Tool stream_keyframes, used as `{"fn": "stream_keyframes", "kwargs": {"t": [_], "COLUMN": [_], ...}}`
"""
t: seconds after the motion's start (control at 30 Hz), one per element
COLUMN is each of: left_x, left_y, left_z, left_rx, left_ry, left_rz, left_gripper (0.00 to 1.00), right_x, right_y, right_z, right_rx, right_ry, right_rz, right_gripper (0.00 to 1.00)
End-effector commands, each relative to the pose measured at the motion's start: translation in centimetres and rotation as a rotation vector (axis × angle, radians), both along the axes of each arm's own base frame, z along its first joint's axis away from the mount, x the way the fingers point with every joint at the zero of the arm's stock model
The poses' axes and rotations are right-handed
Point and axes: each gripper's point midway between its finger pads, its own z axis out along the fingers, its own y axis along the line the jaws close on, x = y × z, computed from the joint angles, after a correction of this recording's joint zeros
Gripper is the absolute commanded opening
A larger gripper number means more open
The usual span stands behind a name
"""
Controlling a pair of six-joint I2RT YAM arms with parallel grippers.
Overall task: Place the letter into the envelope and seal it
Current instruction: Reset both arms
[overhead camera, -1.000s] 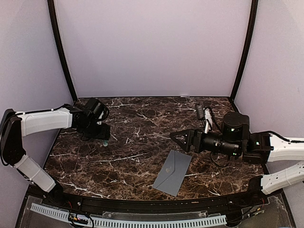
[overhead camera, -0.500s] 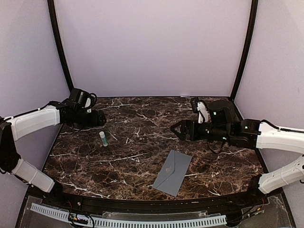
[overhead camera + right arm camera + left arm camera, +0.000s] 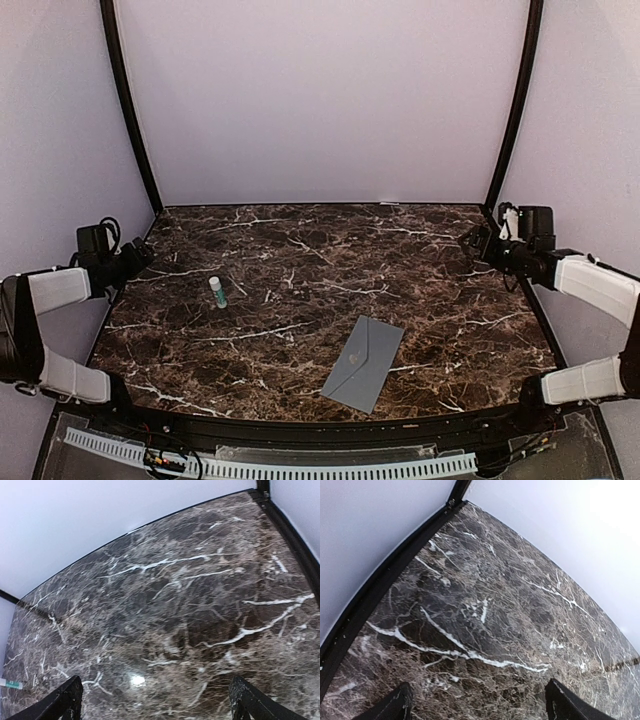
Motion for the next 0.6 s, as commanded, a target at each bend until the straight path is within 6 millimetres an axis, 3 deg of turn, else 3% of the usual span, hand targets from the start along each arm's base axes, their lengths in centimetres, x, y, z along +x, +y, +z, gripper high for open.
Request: {"fn": "stream_keyframes", "kwargs": {"t": [0.0, 0.1, 0.2, 0.27, 0.47, 0.57], "left_x": [-0.9, -2.2, -3.5, -3.9, -3.1, -2.5], "left_y": [2.7, 3.7, 3.4, 3.0, 0.3, -0.8], "left_z": [3.2, 3.9, 4.6, 4.7, 2.2, 2.3], "left_rx": [0.140, 0.231, 0.284, 0.324, 0.387, 0.385], "left_ry": [-0.204, -0.277, -0.399, -0.449, -0.445, -0.470], "left_rz": [0.131, 0.180, 0.180, 0.152, -0.013, -0.060], "left_gripper": [0.91, 0.91, 0.91, 0.91, 0.92, 0.93], "right_x": [0.7, 0.1, -1.6, -2.8, -5.2, -5.5], "right_y": [-3.7, -5.7, -7.1, -8.1, -9.4, -9.5], "right_z": [2.3, 4.3, 5.7, 5.7, 3.5, 1.8], "right_rx": [-0.078, -0.148, -0.200, -0.240, -0.318, -0.311], "right_ry": [-0.174, -0.314, -0.483, -0.570, -0.682, -0.668], "right_rz": [-0.073, -0.160, -0.236, -0.291, -0.361, -0.365], "right_gripper": [0.99, 0.99, 0.99, 0.99, 0.99, 0.99]}}
